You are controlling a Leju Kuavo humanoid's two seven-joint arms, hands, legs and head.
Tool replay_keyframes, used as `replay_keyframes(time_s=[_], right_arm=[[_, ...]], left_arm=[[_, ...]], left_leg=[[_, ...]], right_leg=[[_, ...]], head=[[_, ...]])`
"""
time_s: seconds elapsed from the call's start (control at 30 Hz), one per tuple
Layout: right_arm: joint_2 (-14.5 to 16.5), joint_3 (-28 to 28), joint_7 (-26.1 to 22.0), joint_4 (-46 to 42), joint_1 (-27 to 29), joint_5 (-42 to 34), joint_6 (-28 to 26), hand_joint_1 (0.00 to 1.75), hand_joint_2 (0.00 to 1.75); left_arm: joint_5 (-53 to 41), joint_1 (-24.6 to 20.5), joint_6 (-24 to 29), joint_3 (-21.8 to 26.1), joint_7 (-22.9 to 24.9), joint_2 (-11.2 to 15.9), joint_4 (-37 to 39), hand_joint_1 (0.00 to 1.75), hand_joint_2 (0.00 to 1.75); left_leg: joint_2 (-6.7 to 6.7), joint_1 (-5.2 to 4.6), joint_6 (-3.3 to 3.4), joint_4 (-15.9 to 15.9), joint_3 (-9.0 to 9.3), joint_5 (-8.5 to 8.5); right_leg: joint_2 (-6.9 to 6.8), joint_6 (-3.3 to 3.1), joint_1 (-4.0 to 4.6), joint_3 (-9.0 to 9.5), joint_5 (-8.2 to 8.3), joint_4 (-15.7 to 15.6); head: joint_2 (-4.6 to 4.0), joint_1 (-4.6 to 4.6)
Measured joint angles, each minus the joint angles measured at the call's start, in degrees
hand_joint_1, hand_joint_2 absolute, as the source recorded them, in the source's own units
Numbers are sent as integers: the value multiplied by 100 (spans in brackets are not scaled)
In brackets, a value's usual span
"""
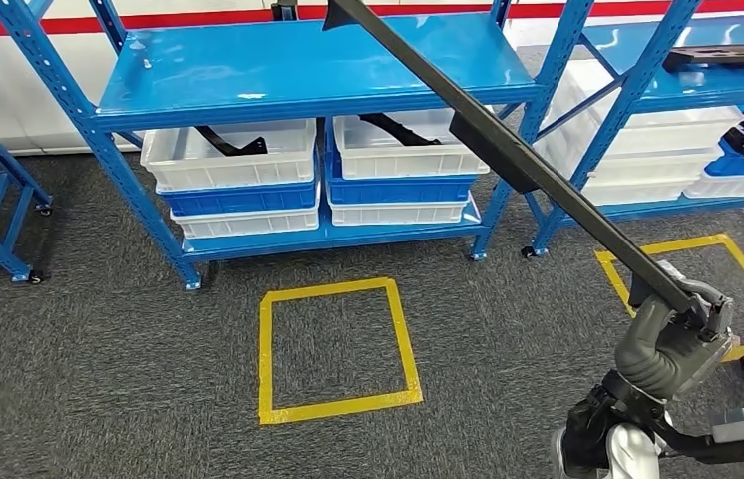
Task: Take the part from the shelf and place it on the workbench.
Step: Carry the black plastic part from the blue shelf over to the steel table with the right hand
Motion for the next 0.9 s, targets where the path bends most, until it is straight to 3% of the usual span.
replay_keyframes(time_s=[0.07, 0.1, 0.13, 0.17, 0.23, 0.27, 0.33, 0.4, 0.47, 0.53, 0.6, 0.63, 0.67, 0.7, 0.77, 0.83, 0.9], right_arm=[[-4, 3, -1, -1, 7, -2, 0, 175, 175], [-7, 3, -1, -1, 16, -4, 0, 175, 175], [-9, 4, -1, -1, 26, -6, 0, 175, 175], [-10, 3, -1, -1, 36, -6, 0, 175, 175], [-11, 6, -1, -9, 40, -1, 0, 175, 175], [-9, 15, 3, -15, 34, 4, 0, 175, 175], [-3, 39, 8, -31, 29, 20, 0, 175, 175], [-4, 51, 11, -44, 39, 32, 0, 175, 175], [-4, 53, 12, -62, 42, 43, 0, 175, 175], [10, 73, 13, -78, 37, 55, 1, 175, 175], [22, 93, 14, -81, 37, 60, 2, 175, 175], [26, 97, 14, -81, 40, 60, 1, 175, 175], [26, 98, 14, -83, 43, 60, 1, 175, 175], [26, 98, 14, -87, 45, 60, 0, 175, 175], [26, 98, 15, -104, 46, 60, 0, 175, 175], [25, 99, 20, -125, 47, 60, 0, 175, 175], [25, 99, 23, -144, 55, 60, 0, 175, 175]], left_arm=[[2, 1, -8, 0, 0, -1, 0, 0, 175], [4, 3, -11, 0, 0, -1, 0, 0, 175], [8, 6, -13, 1, 0, 0, 0, 0, 175], [12, 6, -18, 1, 0, 0, 0, 0, 175], [19, 1, -28, 2, -1, 1, -1, 0, 175], [20, -4, -31, 2, -1, 2, -2, 0, 175], [21, -13, -20, 2, -3, 10, -4, 0, 175], [22, -22, -8, 2, -5, 14, -4, 0, 175], [24, -35, -3, 3, -7, 15, -4, 0, 175], [25, -39, 1, 3, -7, 16, -4, 0, 175], [24, -34, 3, 3, -5, 17, -4, 0, 175], [21, -28, 3, 3, -5, 19, -4, 0, 175], [15, -22, 3, 4, -5, 20, -4, 0, 175], [4, -18, -1, 4, -7, 20, -4, 0, 175], [-18, -15, -11, 2, -15, 25, -4, 0, 175], [-32, -16, -18, -1, -28, 24, -3, 0, 175], [-42, -17, -25, -2, -35, 17, -4, 0, 175]], left_leg=[[140, -17, 48, 1, -66, 35], [213, -21, 54, 2, -92, 50], [285, -20, 51, 4, -110, 63], [354, -15, 41, 6, -119, 73], [472, -14, 3, 21, -126, 83], [524, -27, -28, 41, -133, 79], [614, -61, -107, 62, -147, 89], [675, -49, -177, 58, -150, 102], [493, -15, -235, 215, -213, -49], [208, -7, -258, 845, -478, -446], [107, -15, -245, 1608, -816, -769], [96, -15, -229, 1762, -883, -776], [84, -16, -204, 1679, -836, -667], [51, -16, -171, 1382, -682, -476], [-172, -13, -87, 587, -286, -124], [-329, -28, -49, 176, -94, -30], [-269, -64, -44, 133, -87, -37]], right_leg=[[-87, -21, -3, -370, -334, 791], [-97, -5, -9, -489, -429, 1083], [-109, 32, -21, -502, -439, 1176], [-138, 88, -37, -394, -363, 1034], [-332, 209, -76, 73, -92, 238], [-426, 226, -77, 277, 15, -133], [-505, 164, -59, 430, 102, -470], [-385, 49, -55, 369, 138, -460], [-287, -52, -84, 340, 182, -464], [-195, -138, -85, 317, 225, -467], [-82, -189, -46, 278, 254, -463], [-16, -202, -28, 266, 264, -460], [54, -205, -14, 263, 269, -457], [126, -206, -3, 266, 273, -452], [247, -191, 18, 260, 279, -433], [348, -149, 19, 212, 302, -416], [437, -91, -8, 161, 338, -425]], head=[[0, 34], [0, 36], [0, 37], [0, 37], [0, 42], [0, 48], [0, 42], [0, 26], [0, 17], [0, -5], [0, -16], [0, -17], [0, -16], [0, -17], [0, -14], [0, -12], [0, -20]])
